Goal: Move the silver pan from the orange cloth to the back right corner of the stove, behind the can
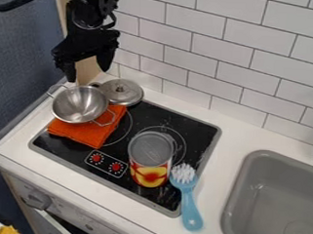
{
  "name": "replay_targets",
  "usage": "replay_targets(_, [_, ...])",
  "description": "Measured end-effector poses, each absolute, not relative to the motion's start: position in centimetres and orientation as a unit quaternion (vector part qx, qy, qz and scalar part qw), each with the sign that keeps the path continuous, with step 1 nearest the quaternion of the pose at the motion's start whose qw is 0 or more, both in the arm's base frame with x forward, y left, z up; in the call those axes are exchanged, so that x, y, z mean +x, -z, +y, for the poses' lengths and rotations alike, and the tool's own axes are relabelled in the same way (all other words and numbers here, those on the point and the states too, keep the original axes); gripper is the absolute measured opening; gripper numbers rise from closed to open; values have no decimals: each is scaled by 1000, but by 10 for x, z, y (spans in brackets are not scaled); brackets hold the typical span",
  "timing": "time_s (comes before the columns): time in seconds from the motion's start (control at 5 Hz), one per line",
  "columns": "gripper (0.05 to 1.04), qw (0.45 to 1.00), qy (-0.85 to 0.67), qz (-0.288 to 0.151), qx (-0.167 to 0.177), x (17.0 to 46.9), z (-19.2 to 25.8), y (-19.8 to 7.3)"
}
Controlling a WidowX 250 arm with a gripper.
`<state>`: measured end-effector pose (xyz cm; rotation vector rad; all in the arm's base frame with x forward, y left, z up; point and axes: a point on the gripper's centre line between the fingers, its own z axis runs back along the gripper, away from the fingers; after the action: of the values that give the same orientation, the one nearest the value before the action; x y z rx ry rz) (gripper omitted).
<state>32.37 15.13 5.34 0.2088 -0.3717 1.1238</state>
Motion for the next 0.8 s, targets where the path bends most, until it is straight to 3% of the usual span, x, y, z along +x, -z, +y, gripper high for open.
replay_targets(0.2, [1001, 829, -528, -154, 97, 321, 149, -40])
replay_targets(0.4, [1001, 825, -545, -139, 49, 312, 169, -38])
replay_targets(0.8, [1001, 834, -533, -144, -3, 285, 194, -25])
